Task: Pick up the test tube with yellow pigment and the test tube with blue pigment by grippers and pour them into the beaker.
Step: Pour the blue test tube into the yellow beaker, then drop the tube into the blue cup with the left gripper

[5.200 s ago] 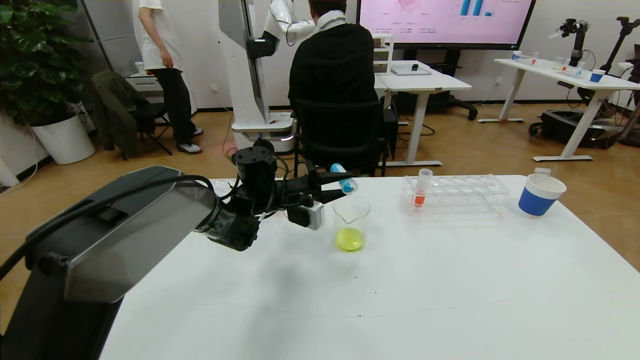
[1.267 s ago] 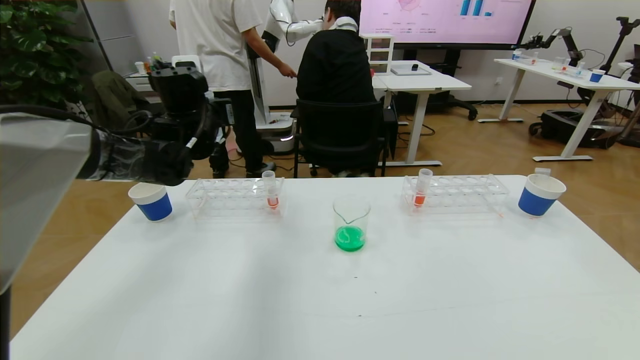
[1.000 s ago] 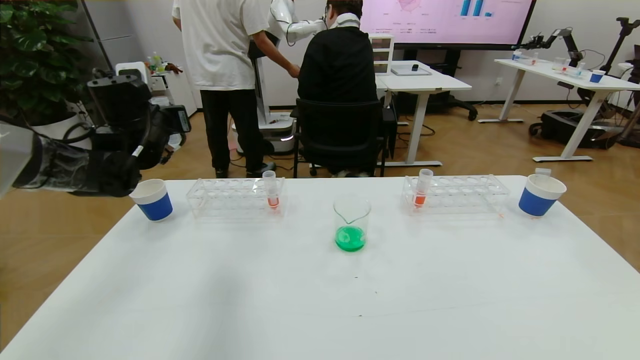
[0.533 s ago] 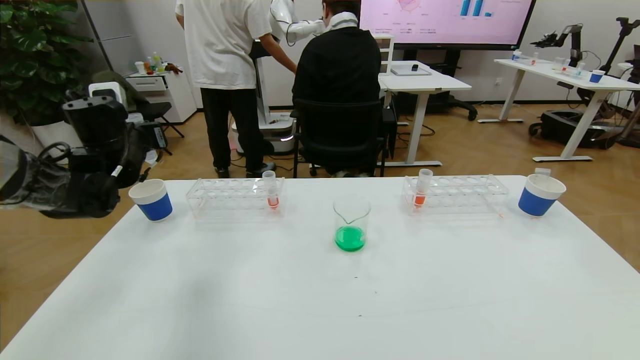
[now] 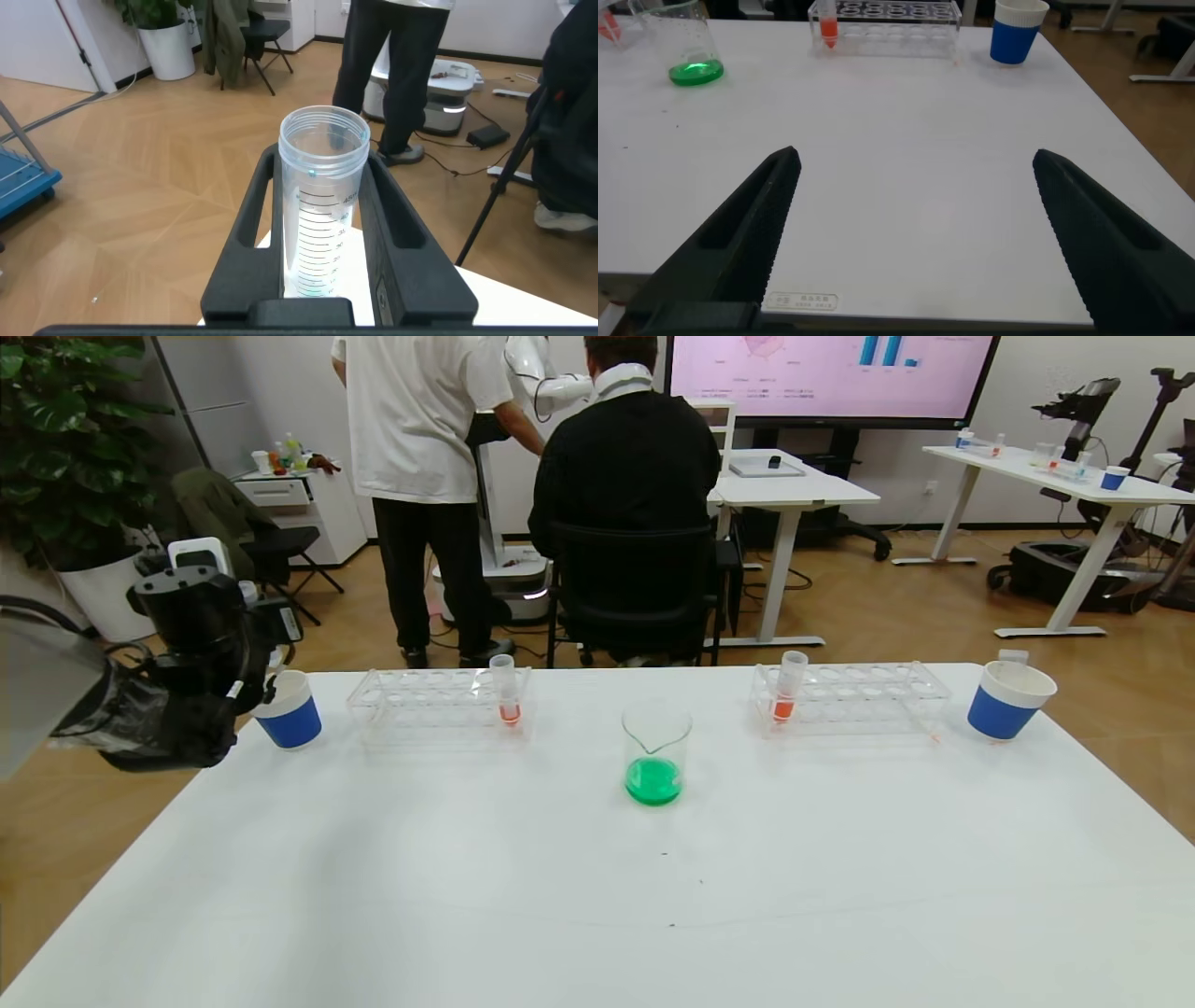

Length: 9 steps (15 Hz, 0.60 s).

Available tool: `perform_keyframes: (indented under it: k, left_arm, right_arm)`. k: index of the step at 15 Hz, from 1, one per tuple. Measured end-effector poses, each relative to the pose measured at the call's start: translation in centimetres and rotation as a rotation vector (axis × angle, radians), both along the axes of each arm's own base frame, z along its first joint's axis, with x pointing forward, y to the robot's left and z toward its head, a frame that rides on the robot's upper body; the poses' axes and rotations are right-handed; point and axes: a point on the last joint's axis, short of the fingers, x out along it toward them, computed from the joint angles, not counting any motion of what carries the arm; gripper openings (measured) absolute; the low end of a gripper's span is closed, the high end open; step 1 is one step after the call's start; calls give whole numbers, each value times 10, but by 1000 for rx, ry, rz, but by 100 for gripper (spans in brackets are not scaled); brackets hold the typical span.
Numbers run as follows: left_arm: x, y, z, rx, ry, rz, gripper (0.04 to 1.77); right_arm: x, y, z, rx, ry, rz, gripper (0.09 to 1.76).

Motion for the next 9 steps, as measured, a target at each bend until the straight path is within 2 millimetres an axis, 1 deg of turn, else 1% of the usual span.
perform_keyframes:
  k: [3, 5, 9]
  left_arm:
    - [9, 13, -17, -3, 22, 23, 50]
    - [12, 14, -28, -8, 41, 25, 50]
    - [14, 10, -45, -14, 57, 23, 50]
  right_arm:
    - [0, 0, 0, 0, 0, 0, 174]
    - [0, 0, 0, 0, 0, 0, 174]
    - [0, 0, 0, 0, 0, 0, 174]
